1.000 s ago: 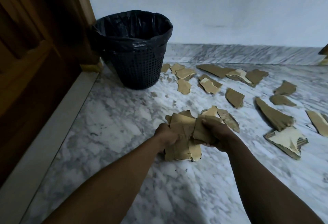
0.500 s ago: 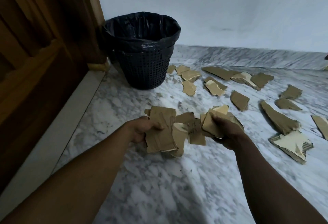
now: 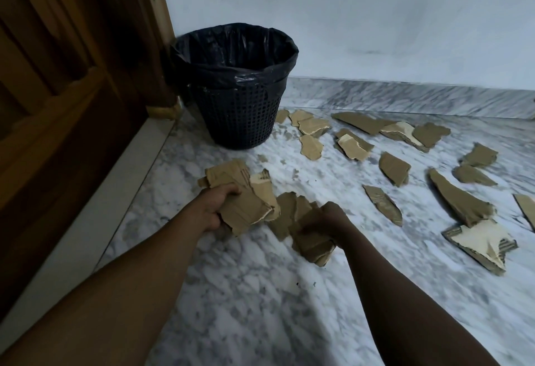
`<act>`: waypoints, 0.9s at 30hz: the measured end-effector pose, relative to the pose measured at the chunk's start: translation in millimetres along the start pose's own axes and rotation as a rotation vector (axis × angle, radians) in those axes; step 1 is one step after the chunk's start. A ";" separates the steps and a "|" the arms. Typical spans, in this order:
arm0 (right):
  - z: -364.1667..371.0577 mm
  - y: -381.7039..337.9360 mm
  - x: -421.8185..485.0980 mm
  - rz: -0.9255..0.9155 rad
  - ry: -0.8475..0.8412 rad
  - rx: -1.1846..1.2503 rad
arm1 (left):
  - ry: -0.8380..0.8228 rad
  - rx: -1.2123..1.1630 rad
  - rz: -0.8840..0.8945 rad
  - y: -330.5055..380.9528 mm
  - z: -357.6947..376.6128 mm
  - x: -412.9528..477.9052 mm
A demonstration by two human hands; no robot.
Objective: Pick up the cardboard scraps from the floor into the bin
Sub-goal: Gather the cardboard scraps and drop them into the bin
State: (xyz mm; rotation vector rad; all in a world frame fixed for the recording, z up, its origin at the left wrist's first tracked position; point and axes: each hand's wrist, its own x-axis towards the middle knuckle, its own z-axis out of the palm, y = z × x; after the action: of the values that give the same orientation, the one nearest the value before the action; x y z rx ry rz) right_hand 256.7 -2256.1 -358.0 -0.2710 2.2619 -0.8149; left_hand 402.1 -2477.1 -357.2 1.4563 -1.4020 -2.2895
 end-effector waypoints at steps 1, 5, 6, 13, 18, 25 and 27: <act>1.8 -2.8 -0.6 -0.042 -0.020 -0.051 | -0.017 0.005 0.006 2.1 0.6 -0.8; 7.7 -12.2 -2.7 -0.205 -0.133 -0.192 | -0.150 0.230 -0.046 7.6 -1.7 -10.9; 8.3 -12.2 -2.1 -0.237 -0.153 -0.198 | -0.178 0.329 -0.075 6.3 -2.6 -13.0; 4.6 -1.4 -3.5 -0.301 -0.177 -0.077 | -0.183 0.548 -0.119 -9.0 0.7 -9.0; -29.9 20.7 16.5 -0.110 0.066 0.098 | -0.131 0.430 -0.072 -15.7 4.9 0.6; -95.2 54.9 55.1 0.243 0.395 -0.167 | -0.098 0.287 -0.030 -18.7 18.3 7.7; -98.7 62.5 60.5 0.218 0.328 -0.197 | -0.078 0.270 -0.023 -20.4 23.6 7.3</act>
State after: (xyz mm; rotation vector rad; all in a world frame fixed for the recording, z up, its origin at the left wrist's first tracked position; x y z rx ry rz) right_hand 147.6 -2184.9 -376.0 0.0250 2.6271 -0.5534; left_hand 388.0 -2453.8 -374.0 1.4696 -1.7859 -2.2643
